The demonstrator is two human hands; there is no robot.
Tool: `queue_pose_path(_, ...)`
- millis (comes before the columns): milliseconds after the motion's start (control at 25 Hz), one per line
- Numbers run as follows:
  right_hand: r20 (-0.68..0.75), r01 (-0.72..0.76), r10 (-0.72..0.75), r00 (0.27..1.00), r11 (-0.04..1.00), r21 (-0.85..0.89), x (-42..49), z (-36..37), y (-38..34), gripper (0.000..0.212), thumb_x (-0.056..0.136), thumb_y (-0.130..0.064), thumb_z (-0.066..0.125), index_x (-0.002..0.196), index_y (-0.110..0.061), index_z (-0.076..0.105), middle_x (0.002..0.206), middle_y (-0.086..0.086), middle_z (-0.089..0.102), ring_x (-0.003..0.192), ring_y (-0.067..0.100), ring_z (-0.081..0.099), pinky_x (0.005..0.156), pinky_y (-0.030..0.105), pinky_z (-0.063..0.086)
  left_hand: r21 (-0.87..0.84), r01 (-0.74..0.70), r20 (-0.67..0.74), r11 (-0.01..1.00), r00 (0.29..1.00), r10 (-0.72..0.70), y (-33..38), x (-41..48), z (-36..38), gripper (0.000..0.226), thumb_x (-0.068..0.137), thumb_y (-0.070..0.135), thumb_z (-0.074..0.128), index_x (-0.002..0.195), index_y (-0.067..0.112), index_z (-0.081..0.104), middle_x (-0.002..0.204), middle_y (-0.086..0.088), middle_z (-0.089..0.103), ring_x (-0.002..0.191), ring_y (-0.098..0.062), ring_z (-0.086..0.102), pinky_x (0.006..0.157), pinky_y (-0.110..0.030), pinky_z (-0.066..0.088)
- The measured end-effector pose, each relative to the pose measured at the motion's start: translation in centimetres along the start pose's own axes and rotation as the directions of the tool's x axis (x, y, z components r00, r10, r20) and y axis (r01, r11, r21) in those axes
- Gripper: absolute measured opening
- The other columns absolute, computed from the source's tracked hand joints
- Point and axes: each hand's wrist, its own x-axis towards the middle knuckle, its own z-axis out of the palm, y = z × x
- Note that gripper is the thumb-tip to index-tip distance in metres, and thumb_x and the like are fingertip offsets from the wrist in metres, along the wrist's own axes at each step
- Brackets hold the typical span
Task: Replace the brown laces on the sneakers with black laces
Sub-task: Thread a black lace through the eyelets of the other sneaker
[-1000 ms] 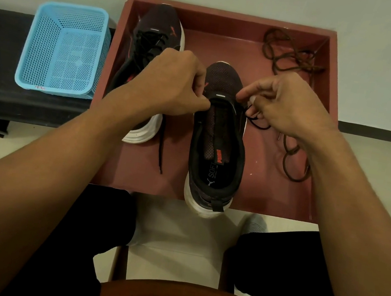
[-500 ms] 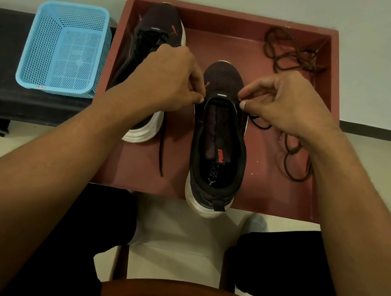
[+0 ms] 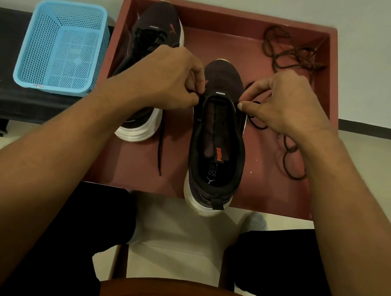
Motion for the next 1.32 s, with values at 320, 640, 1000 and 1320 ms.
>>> queue_pose_path(320, 0.005, -0.033, 0.034, 0.999, 0.998, -0.048, 0.0, 0.3, -0.4, 0.009, 0.087, -0.032, 0.080, 0.084, -0.024, 0.077, 0.074, -0.010, 0.068, 0.059, 0.002, 0.059, 0.051, 0.018, 0.040, -0.054, 0.009, 0.001, 0.998, 1.000, -0.009, 0.0, 0.2, 0.5, 0.005, 0.094, 0.020, 0.076, 0.091, 0.017, 0.079, 0.072, 0.008, 0.073, 0.057, 0.016, 0.062, 0.069, -0.006, 0.046)
queue_pose_path(640, -0.125, 0.165, -0.110, 0.986, 0.763, 0.625, -0.1, -1.6, -0.2, 0.005, 0.093, -0.022, 0.079, 0.095, -0.018, 0.077, 0.068, -0.007, 0.072, 0.065, 0.004, 0.064, 0.076, 0.019, 0.052, -0.524, -0.037, -0.129, 0.851, 0.991, -0.037, 1.5, -0.1, -1.4, 0.015, 0.100, 0.024, 0.070, 0.100, 0.009, 0.074, 0.081, -0.001, 0.079, 0.061, -0.009, 0.067, 0.059, -0.021, 0.054)
queue_pose_path(1000, -0.273, 0.345, -0.212, 0.938, 0.509, 0.789, -1.9, -4.7, -3.2, 0.020, 0.097, -0.017, 0.073, 0.112, -0.004, 0.074, 0.085, 0.003, 0.075, 0.073, 0.017, 0.065, 0.074, 0.029, 0.052, -0.798, -0.204, -0.222, 0.568, 0.974, 0.037, 4.0, -1.3, -3.5, 0.024, 0.102, 0.020, 0.067, 0.115, 0.000, 0.071, 0.095, -0.008, 0.076, 0.082, -0.020, 0.073, 0.077, -0.032, 0.058)
queue_pose_path(1320, -0.345, 0.397, -0.198, 0.918, 0.520, 0.757, -5.1, -7.3, -5.6, 0.026, 0.104, -0.015, 0.062, 0.125, -0.002, 0.067, 0.110, 0.009, 0.079, 0.051, 0.013, 0.052, 0.052, 0.026, 0.042, -0.830, -0.349, -0.361, 0.435, 0.931, 0.058, 5.3, -2.6, -5.1, 0.023, 0.104, 0.013, 0.062, 0.121, -0.001, 0.068, 0.096, -0.008, 0.073, 0.084, -0.021, 0.072, 0.078, -0.032, 0.057)
